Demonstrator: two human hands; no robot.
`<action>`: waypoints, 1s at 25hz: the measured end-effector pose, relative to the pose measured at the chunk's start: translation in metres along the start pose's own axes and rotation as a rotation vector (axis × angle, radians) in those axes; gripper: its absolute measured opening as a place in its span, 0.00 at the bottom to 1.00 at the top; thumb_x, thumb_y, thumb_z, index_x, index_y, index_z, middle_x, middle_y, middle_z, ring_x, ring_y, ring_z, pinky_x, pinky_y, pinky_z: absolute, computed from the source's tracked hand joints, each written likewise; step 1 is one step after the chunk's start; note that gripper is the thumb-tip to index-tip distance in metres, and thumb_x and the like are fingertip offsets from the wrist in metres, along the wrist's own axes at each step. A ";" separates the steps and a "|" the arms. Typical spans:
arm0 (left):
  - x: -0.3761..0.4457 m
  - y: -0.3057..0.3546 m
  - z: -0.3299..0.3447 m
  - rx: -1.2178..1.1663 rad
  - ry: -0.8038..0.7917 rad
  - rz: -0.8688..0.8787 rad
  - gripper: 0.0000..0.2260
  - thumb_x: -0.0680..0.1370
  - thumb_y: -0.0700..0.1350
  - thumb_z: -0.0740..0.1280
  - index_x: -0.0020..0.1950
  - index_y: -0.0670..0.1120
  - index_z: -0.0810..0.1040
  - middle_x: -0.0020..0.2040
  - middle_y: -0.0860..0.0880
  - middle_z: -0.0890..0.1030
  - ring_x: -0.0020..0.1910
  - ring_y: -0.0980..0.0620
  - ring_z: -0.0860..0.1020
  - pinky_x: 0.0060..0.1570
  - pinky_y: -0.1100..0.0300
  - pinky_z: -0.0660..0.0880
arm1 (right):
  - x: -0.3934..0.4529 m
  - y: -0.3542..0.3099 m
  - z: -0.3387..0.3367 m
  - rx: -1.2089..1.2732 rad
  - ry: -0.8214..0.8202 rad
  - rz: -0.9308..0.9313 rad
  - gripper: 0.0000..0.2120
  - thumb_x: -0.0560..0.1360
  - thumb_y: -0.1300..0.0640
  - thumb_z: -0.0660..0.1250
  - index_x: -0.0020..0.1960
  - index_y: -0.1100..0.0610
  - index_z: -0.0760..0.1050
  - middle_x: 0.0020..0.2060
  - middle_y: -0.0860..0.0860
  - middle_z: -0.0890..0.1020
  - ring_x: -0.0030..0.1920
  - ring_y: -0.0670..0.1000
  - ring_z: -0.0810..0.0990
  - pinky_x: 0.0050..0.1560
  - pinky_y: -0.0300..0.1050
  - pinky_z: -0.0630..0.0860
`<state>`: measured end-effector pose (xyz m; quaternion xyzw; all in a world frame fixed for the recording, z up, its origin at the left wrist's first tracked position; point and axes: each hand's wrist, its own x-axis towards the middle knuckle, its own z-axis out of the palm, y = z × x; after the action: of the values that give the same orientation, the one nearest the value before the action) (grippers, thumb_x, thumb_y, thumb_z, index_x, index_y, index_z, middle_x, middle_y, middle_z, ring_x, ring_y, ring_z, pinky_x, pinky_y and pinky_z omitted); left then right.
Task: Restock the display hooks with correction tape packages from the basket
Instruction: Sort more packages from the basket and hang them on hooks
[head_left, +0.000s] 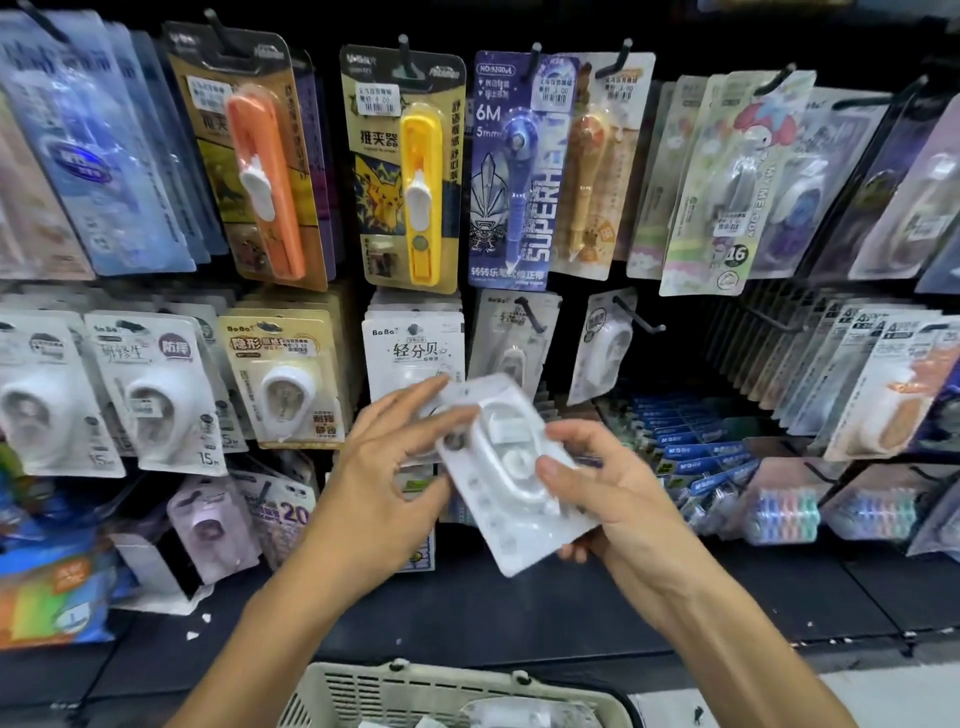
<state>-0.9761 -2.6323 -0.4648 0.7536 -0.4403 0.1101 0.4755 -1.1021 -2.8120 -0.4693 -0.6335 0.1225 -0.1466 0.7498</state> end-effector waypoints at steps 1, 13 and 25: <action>0.000 -0.003 -0.002 0.040 0.020 -0.027 0.30 0.74 0.35 0.74 0.66 0.66 0.74 0.73 0.64 0.69 0.74 0.65 0.63 0.70 0.76 0.54 | 0.002 -0.002 -0.005 -0.006 0.052 -0.105 0.21 0.70 0.51 0.78 0.58 0.54 0.75 0.37 0.56 0.83 0.25 0.51 0.76 0.21 0.39 0.69; -0.007 -0.042 0.009 0.530 -0.325 -0.215 0.39 0.81 0.53 0.65 0.82 0.60 0.42 0.82 0.59 0.38 0.82 0.54 0.41 0.81 0.49 0.43 | 0.002 -0.019 -0.054 -0.090 0.744 -0.270 0.08 0.76 0.58 0.72 0.49 0.45 0.77 0.52 0.45 0.83 0.31 0.55 0.73 0.24 0.42 0.71; -0.017 -0.033 0.011 0.435 -0.270 -0.199 0.36 0.80 0.50 0.67 0.83 0.57 0.50 0.83 0.56 0.46 0.83 0.52 0.47 0.81 0.51 0.49 | 0.012 0.018 -0.048 0.100 0.598 -0.002 0.28 0.78 0.65 0.69 0.74 0.51 0.66 0.68 0.48 0.72 0.64 0.54 0.78 0.63 0.51 0.78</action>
<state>-0.9634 -2.6265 -0.5006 0.8855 -0.3894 0.0536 0.2478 -1.1073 -2.8575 -0.4952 -0.5247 0.3297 -0.3331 0.7106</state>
